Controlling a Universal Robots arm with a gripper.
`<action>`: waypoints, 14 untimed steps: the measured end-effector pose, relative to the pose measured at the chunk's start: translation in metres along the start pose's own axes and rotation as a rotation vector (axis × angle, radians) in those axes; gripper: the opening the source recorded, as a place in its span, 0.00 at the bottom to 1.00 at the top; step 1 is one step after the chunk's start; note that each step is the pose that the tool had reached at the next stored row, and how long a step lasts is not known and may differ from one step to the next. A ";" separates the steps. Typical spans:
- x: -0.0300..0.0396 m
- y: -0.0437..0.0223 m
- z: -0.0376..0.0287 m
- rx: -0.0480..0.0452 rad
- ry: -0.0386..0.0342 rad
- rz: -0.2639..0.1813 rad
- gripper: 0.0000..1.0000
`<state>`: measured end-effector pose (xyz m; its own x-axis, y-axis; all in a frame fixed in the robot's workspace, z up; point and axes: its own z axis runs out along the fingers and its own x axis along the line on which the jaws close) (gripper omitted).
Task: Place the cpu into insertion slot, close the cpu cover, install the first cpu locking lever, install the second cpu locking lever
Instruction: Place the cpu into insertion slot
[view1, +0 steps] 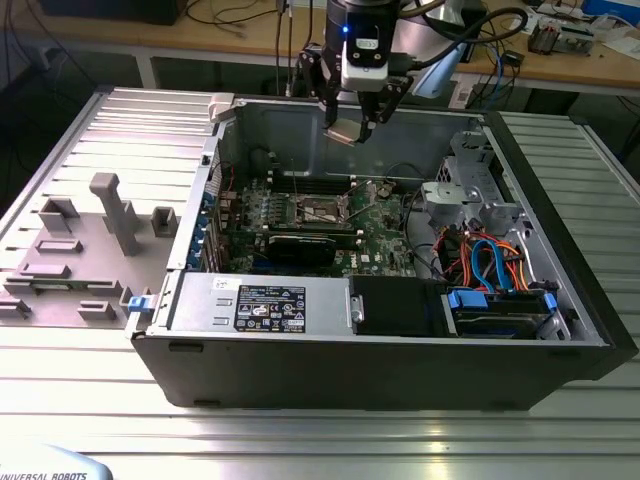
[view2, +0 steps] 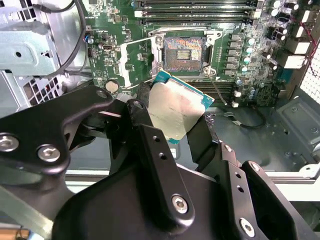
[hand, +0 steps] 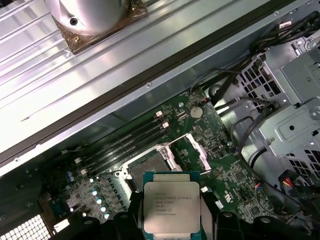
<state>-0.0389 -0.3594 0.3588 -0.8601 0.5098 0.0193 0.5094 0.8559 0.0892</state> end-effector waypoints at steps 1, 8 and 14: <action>0.0001 0.0000 0.0000 -0.0001 -0.0006 0.006 0.54; 0.0011 -0.0007 0.0000 -0.0006 -0.0027 0.029 0.54; 0.0011 -0.0007 0.0000 -0.0005 -0.0026 0.029 0.54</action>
<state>-0.0402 -0.3595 0.3588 -0.8447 0.5349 0.0193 0.5343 0.8406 0.0891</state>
